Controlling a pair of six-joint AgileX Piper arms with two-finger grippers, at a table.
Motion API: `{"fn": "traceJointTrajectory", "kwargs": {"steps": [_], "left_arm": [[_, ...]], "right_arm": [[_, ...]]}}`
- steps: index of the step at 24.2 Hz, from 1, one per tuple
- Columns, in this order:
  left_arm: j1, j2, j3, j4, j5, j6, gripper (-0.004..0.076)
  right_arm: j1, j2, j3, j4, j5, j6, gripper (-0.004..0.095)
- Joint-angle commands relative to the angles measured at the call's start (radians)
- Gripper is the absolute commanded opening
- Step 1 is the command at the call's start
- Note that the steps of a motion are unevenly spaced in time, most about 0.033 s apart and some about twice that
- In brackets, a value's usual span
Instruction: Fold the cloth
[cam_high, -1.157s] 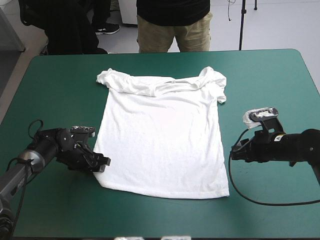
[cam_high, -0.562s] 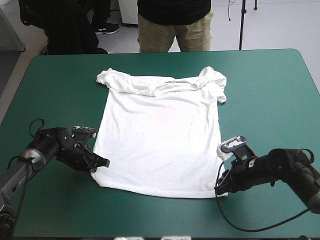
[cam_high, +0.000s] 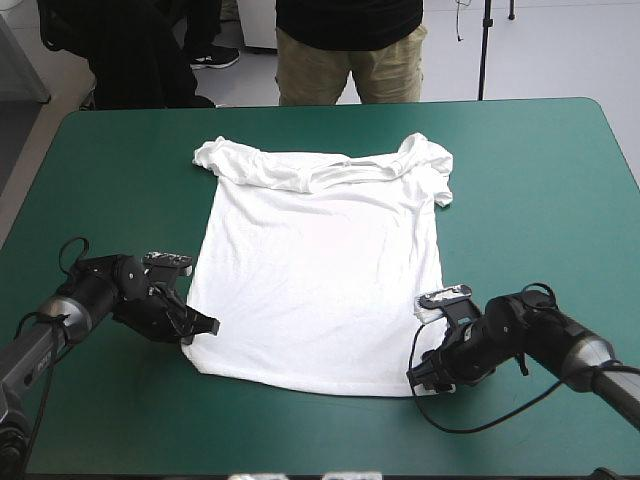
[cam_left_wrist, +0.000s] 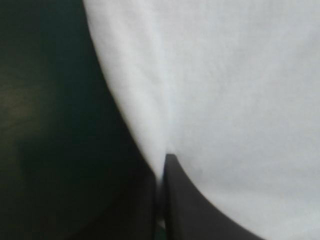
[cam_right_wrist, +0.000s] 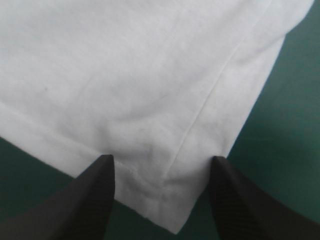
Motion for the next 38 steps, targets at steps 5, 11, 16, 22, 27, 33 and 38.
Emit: {"fn": "traceJointTrajectory", "kwargs": {"steps": [5,11,16,22,27,33,38], "left_arm": [[-0.005,-0.01,-0.009,-0.022,-0.006,-0.001,-0.0017],[-0.005,-0.032,-0.011,-0.049,-0.045,0.001,-0.0017],[-0.005,-0.209,-0.137,-0.06,-0.041,0.006,-0.0017],[-0.005,-0.33,-0.539,-0.067,-0.037,0.061,-0.0017],[-0.005,-0.318,-0.786,-0.067,-0.076,0.09,-0.0017],[-0.005,-0.287,-1.079,-0.09,-0.133,0.111,-0.0017],[-0.005,-0.238,-1.304,-0.122,-0.115,0.111,-0.0017]], "right_arm": [[0.002,0.117,-0.02,0.039,0.006,-0.087,0.017],[0.002,0.067,-0.031,0.031,-0.095,-0.118,-0.0011],[0.002,-0.148,-0.189,-0.028,-0.092,-0.089,-0.0011],[0.002,-0.212,-0.569,-0.22,-0.087,-0.08,-0.0013],[0.002,-0.201,-0.835,-0.335,-0.09,-0.115,-0.0013],[0.002,-0.163,-1.152,-0.408,-0.092,-0.19,-0.0013],[0.002,-0.111,-1.413,-0.417,-0.027,-0.25,-0.0013]]}}
